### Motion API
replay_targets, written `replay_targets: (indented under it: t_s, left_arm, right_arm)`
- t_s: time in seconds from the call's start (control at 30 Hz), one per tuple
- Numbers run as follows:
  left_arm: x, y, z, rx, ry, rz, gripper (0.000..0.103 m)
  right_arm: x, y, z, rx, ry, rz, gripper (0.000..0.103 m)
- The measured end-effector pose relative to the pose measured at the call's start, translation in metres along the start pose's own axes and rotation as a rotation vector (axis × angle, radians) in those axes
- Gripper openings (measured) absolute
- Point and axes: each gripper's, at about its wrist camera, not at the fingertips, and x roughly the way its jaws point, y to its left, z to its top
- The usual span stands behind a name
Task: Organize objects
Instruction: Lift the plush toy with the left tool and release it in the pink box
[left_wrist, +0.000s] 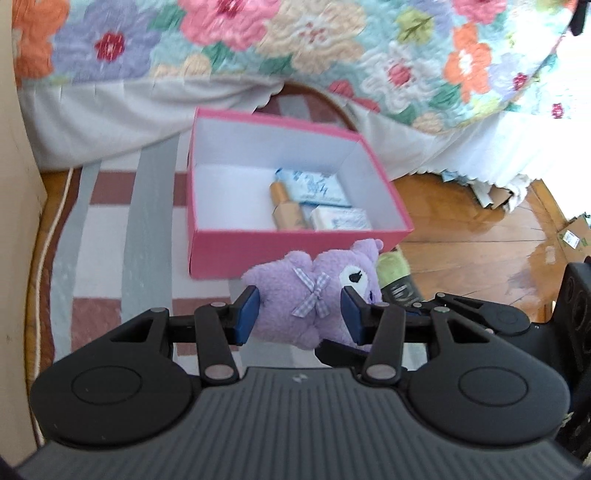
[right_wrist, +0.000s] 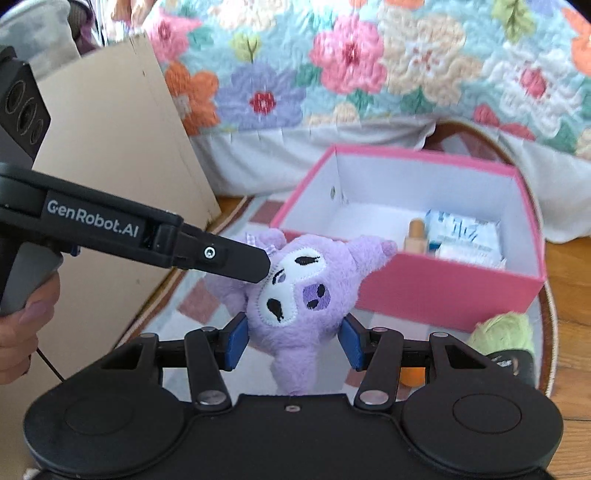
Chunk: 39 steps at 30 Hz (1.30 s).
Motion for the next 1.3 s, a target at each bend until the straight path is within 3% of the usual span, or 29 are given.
replay_targets:
  t_s: [0.27,0.47,0.67,0.9,1.3]
  left_arm:
    - [-0.04,-0.032,0.031,0.083,-0.088,-0.026,0.046]
    - [-0.04,-0.051,0.07,0.167,-0.103,-0.007,0.05]
    - [-0.017,-0.057,0.097,0.176,-0.082,0.038,0.05]
    - [0.017,-0.042,0.114,0.151,-0.061,0.067,0.05]
    - [0.065,-0.022,0.117,0.145,0.002,0.147,0.05]
  right_arm:
    - [-0.051,0.007,0.039,-0.057,-0.07,-0.028,0.058]
    - [-0.06,0.006,0.074,-0.108,-0.124,-0.091,0.058]
    - [-0.042,-0.013,0.093,-0.087,-0.11,-0.103,0.058]
    - [-0.008,-0.041,0.107,-0.05,-0.065,-0.054,0.058]
    - [0.052,-0.068,0.108,-0.003,0.019,0.015,0.057]
